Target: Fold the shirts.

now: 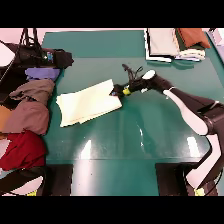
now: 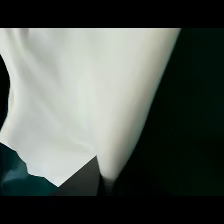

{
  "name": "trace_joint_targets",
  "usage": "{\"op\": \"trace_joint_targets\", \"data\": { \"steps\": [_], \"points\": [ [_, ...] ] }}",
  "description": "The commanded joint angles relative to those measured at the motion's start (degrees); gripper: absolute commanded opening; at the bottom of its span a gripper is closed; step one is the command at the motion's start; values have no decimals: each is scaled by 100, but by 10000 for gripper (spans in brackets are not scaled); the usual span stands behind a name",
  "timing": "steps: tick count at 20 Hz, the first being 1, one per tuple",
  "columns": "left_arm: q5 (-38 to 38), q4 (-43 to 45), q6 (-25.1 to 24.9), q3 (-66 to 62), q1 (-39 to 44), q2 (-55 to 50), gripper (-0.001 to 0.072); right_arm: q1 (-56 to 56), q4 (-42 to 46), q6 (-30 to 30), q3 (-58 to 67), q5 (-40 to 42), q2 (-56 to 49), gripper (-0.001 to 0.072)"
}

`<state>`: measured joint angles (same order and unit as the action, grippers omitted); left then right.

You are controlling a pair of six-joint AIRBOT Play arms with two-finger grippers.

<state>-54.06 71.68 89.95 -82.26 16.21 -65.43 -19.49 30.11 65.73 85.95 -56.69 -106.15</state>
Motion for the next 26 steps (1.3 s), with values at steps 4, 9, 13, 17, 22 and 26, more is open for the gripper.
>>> {"op": "trace_joint_targets", "data": {
  "steps": [4, 9, 13, 17, 22, 26],
  "points": [
    [105, 37, 4, 2, 643, -4, 22, 1727, 2326, 892, 179, -638, 1384, 13],
    [129, 33, 31, 2, 715, -4, 22, 4022, 3438, 1222, -313, -868, 2618, 13],
    [177, 31, 212, 2, 715, -4, 22, 6057, 3442, 1257, -1493, 52, 3482, 13],
    [256, 20, 308, 2, 715, -4, 22, 7506, 3462, 1392, -2479, 518, 4046, 12],
    [260, 15, 304, 0, 715, -4, 23, 7849, 3661, 1447, -3602, 584, 4693, 13],
    [258, 17, 254, 2, 715, -4, 23, 7329, 4350, 1792, -4098, 498, 5075, 30]
  ]
}}
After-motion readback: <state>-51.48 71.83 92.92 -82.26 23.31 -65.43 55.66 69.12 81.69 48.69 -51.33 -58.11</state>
